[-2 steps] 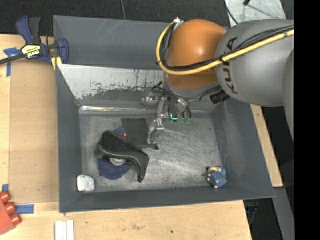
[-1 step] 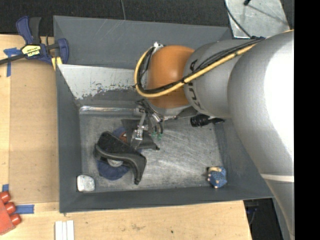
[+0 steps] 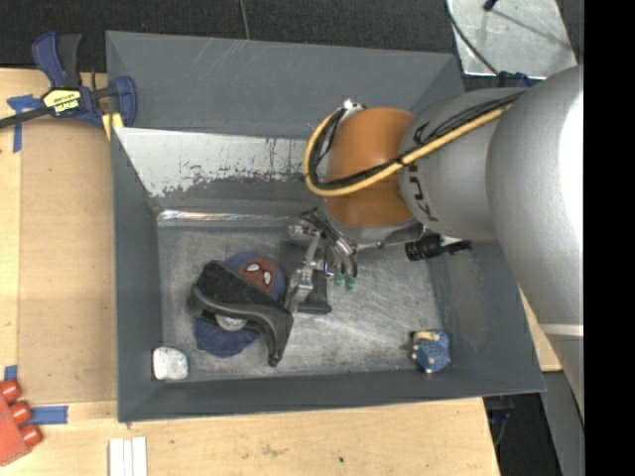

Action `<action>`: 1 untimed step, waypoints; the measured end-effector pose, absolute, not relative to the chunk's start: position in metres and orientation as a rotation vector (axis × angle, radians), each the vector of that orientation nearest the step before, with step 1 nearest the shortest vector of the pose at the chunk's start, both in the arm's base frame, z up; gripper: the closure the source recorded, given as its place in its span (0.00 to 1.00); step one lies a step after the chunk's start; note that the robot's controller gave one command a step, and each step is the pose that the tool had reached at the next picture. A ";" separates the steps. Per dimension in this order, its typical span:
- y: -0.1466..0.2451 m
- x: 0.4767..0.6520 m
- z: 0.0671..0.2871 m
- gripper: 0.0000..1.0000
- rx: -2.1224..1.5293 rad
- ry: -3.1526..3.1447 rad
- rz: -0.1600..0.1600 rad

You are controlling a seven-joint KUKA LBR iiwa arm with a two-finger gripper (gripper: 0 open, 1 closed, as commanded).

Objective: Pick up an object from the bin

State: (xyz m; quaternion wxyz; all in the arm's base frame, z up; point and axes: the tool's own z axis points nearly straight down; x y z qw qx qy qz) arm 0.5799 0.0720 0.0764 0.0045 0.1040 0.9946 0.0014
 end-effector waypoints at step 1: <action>0.091 0.561 0.075 0.00 0.285 3.108 -0.001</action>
Offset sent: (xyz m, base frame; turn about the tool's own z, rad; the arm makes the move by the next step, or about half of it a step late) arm -0.0248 0.0218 -0.0064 -0.0255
